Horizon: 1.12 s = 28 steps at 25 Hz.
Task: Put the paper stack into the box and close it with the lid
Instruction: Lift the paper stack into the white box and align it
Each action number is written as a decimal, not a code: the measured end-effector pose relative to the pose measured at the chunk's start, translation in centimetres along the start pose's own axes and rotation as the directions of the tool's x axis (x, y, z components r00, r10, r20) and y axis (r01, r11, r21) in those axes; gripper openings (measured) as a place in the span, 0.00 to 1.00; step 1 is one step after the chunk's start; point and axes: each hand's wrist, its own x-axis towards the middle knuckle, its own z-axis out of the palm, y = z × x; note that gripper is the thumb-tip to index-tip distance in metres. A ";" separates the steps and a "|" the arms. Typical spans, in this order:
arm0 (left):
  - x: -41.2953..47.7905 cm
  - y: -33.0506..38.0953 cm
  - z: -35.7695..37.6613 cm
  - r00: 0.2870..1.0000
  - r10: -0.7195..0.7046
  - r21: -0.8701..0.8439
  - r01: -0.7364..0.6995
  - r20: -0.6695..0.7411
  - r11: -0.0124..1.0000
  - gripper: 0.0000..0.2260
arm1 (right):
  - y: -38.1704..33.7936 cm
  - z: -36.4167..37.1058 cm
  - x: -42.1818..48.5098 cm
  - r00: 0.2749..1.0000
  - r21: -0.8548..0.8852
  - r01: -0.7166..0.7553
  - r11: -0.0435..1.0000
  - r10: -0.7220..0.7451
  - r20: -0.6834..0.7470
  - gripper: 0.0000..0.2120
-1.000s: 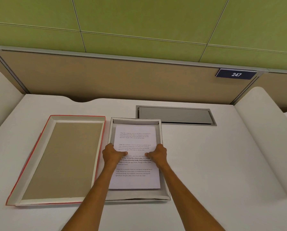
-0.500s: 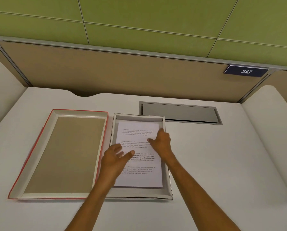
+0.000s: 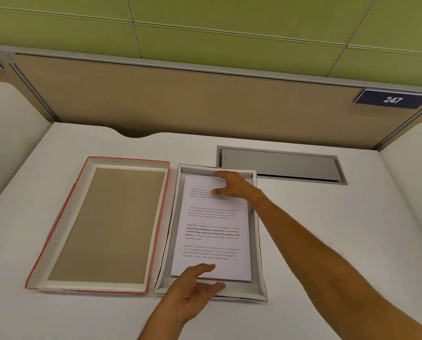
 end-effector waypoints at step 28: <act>-0.6 3.0 -2.6 0.978 -0.164 0.036 0.161 0.132 0.986 0.22 | -1.4 -1.8 1.4 0.999 -0.056 0.018 0.998 -0.015 0.046 0.36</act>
